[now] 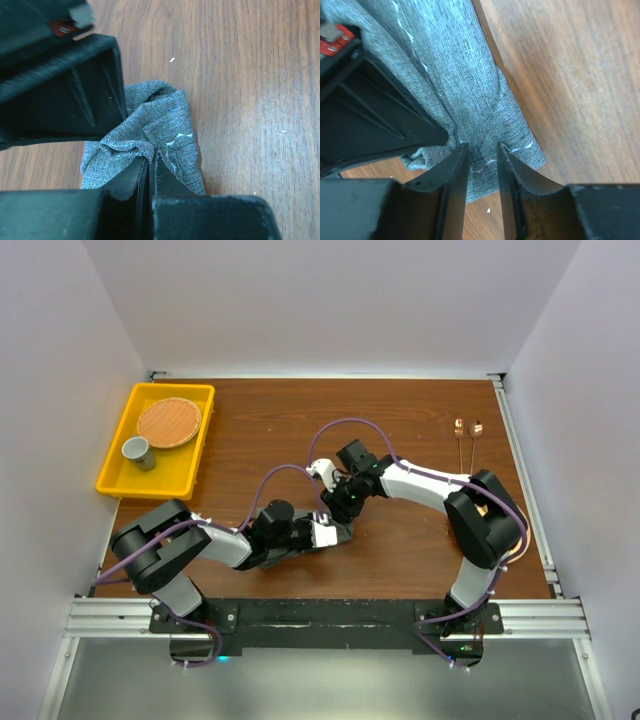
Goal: Fold the napkin into a case and place the utensils inside
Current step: Stuff the top corner of the smaller-rectangle-folded napkin into the folded napkin.
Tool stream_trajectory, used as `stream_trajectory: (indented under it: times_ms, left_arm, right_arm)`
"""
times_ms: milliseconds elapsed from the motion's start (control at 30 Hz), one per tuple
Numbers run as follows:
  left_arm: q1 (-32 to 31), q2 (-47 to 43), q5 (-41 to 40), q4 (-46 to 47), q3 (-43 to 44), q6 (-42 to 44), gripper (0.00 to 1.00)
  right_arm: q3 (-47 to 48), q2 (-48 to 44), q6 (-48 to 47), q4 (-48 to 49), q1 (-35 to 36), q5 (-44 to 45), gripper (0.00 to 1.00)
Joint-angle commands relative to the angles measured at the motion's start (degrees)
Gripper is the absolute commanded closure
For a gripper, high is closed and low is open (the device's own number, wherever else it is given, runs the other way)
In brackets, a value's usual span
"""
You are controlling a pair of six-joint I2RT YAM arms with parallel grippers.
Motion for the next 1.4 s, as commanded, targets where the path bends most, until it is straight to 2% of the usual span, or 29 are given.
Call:
stream_trajectory:
  times_ms: [0, 167, 467, 800, 867, 967, 1000, 1367]
  left_arm:
    - [-0.1, -0.1, -1.3, -1.8, 0.6, 0.4, 1.00]
    - [-0.1, -0.2, -2.0, -3.5, 1.1, -2.0, 1.00]
    - [0.2, -0.9, -2.3, -4.6, 1.1, -6.9, 1.00]
    - [0.3, -0.8, -2.1, -4.7, 0.9, -6.9, 1.00]
    - [0.3, -0.7, -1.9, -4.7, 1.1, -7.1, 1.00]
    - [0.3, -0.7, -1.8, -4.6, 1.1, -7.2, 1.00]
    - [0.3, -0.6, -1.9, -4.6, 1.1, -7.1, 1.00]
    - [0.3, -0.2, -2.4, -4.4, 1.1, -7.4, 1.00]
  right_arm:
    - [-0.5, 0.3, -0.9, 0.8, 0.7, 3.2, 0.76]
    - [1.1, 0.3, 0.2, -0.1, 0.6, 3.9, 1.00]
    - [3.5, -2.6, 3.0, -0.5, -0.7, 3.9, 1.00]
    - [3.1, -2.7, 2.2, -0.7, -1.3, 1.9, 1.00]
    - [3.7, -1.7, 2.2, -1.5, -1.3, 1.4, 0.85]
    - [3.1, -1.5, 2.3, -1.0, -1.1, 1.8, 0.69]
    - [2.9, -1.5, 2.3, -0.9, -0.9, 2.0, 0.67]
    - [1.7, -0.6, 2.9, 0.7, 2.8, 4.8, 0.70]
